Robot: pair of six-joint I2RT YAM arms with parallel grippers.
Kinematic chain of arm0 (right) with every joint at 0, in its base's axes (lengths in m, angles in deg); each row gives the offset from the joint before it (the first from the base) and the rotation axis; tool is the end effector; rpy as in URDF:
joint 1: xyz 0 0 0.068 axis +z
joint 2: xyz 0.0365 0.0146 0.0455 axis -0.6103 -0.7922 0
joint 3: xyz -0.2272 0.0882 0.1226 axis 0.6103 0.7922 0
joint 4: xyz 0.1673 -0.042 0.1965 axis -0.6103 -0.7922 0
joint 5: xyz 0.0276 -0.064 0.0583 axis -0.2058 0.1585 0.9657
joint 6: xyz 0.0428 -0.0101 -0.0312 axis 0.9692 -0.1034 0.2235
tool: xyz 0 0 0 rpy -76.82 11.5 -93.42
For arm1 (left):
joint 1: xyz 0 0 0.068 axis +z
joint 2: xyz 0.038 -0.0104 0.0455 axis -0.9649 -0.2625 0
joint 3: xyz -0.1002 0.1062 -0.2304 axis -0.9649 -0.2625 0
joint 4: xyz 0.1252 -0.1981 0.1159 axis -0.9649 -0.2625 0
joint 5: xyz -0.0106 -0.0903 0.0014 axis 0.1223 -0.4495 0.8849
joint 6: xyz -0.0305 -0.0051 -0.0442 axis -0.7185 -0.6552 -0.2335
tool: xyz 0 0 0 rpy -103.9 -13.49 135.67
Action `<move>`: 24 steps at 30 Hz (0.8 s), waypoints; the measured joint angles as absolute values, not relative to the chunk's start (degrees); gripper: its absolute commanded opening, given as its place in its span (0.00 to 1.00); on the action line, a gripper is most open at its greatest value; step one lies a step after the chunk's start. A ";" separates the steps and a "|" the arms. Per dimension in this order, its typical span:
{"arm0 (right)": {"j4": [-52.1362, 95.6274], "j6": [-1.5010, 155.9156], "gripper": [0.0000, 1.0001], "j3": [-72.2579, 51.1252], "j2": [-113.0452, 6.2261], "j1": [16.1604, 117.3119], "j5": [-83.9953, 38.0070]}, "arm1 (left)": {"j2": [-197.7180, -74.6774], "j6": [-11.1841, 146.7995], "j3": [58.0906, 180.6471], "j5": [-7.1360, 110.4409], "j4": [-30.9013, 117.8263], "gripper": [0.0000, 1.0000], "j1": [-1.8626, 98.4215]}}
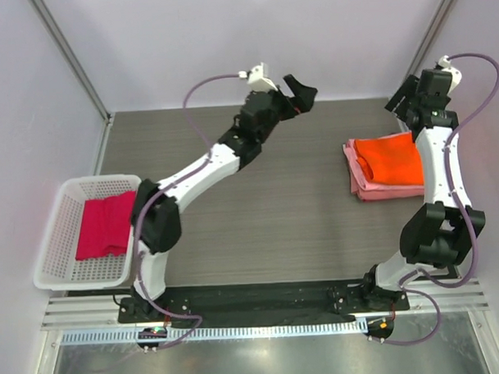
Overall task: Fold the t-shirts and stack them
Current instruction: Neatly place the folded tshirt to the corner
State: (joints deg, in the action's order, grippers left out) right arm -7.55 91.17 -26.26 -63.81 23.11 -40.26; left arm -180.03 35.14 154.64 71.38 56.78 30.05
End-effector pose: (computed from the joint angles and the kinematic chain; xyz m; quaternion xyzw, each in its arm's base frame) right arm 0.3532 -0.0974 0.3822 0.3015 0.8099 -0.0453 0.5011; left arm 0.3670 -0.3536 0.3594 -0.0700 0.6812 -0.4596 0.5655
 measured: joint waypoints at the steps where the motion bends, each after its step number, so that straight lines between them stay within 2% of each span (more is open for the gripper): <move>1: -7.13 91.04 0.67 -24.93 -62.24 24.18 -39.21 | -175.81 35.44 151.58 71.31 55.40 1.00 30.77; 3: -6.39 90.88 0.54 -21.98 -60.20 25.71 -37.25 | -168.84 36.12 146.14 70.87 54.02 1.00 31.84; 4: -6.15 91.21 0.42 -20.38 -59.53 26.32 -36.22 | -166.31 36.34 143.45 70.59 53.61 1.00 32.15; 6: -5.28 91.80 0.32 -15.42 -58.00 26.82 -34.19 | -161.19 36.52 137.04 70.24 52.63 1.00 32.56; 7: -5.03 92.19 0.23 -12.71 -57.12 26.76 -33.31 | -159.33 36.62 134.24 70.15 51.99 1.00 32.65; 9: -3.72 93.24 0.13 -5.98 -54.52 26.21 -31.00 | -156.34 36.91 128.30 69.89 50.51 1.00 32.67; 10: -2.74 93.99 0.02 -2.57 -52.84 25.82 -29.71 | -155.44 37.19 126.00 69.74 49.48 1.00 32.65; 15: 7.66 100.22 0.01 10.70 -44.82 21.31 -19.04 | -151.38 39.29 117.20 69.50 44.58 0.99 32.65; 24: 39.75 116.15 0.01 28.75 -44.49 15.37 -6.76 | -138.77 42.79 108.48 71.18 42.29 0.99 32.65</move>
State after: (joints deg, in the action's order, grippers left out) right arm 39.75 116.15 28.75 -44.49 15.37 -6.76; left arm -138.77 42.79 108.48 71.18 42.29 32.65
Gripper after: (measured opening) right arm 0.024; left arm 0.994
